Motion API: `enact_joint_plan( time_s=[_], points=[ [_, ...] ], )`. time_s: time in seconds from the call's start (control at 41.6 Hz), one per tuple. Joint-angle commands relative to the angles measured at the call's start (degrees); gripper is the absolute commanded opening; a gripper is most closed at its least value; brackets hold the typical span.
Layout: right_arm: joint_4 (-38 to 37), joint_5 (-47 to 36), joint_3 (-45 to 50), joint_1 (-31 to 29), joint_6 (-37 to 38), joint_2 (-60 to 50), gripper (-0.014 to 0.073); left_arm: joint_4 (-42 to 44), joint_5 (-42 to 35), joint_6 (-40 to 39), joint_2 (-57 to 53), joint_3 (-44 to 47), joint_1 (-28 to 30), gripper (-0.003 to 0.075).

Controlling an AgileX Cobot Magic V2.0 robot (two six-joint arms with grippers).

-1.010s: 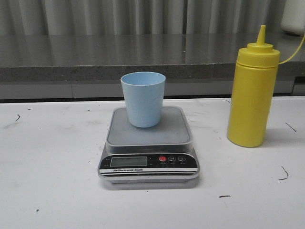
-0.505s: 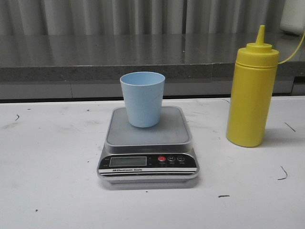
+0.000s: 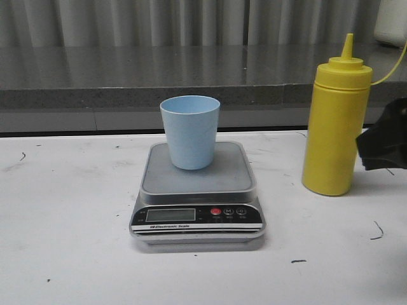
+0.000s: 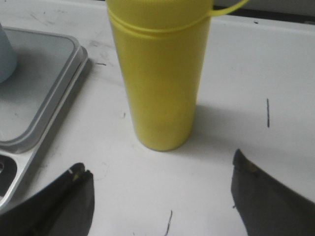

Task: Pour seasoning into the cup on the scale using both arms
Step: 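Move the right gripper to the yellow bottle and grasp its body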

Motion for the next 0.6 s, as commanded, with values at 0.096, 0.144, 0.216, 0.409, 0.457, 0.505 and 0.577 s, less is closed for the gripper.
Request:
enact_joint_plan(
  time_s=[0.096,0.144,0.216,0.409,0.457,0.505,0.577],
  points=[
    [-0.42,-22.18,-0.67,0.66,1.17,10.09,0.0592,0.05,-4.49,-0.5,0.29,-1.52,-0.2,0.0407],
    [-0.42,-26.02,-0.67,0.66,1.17,12.4,0.0592,0.05,-4.49,-0.5,0.29,-1.52,-0.2,0.0407],
    [-0.42,-31.35,-0.67,0.66,1.17,15.94,0.0592,0.05,-4.49,-0.5,0.29,-1.52,-0.2,0.0407],
    [-1.15,-41.82,-1.41,0.66,1.46,23.84,0.0592,0.05,-4.49,-0.5,0.29,-1.52,-0.2,0.0407],
    [-1.65,-42.95,-2.16,0.66,1.58,24.89,0.0592,0.05,-4.49,-0.5,0.29,-1.52,-0.2,0.0407],
    [-2.44,-43.17,-3.06,0.66,1.58,26.16,0.0592,0.05,-4.49,-0.5,0.29,-1.52,-0.2,0.0407],
    [-3.28,-43.17,-4.53,0.66,1.58,27.71,0.0592,0.05,-4.49,-0.5,0.29,-1.52,-0.2,0.0407]
  ],
)
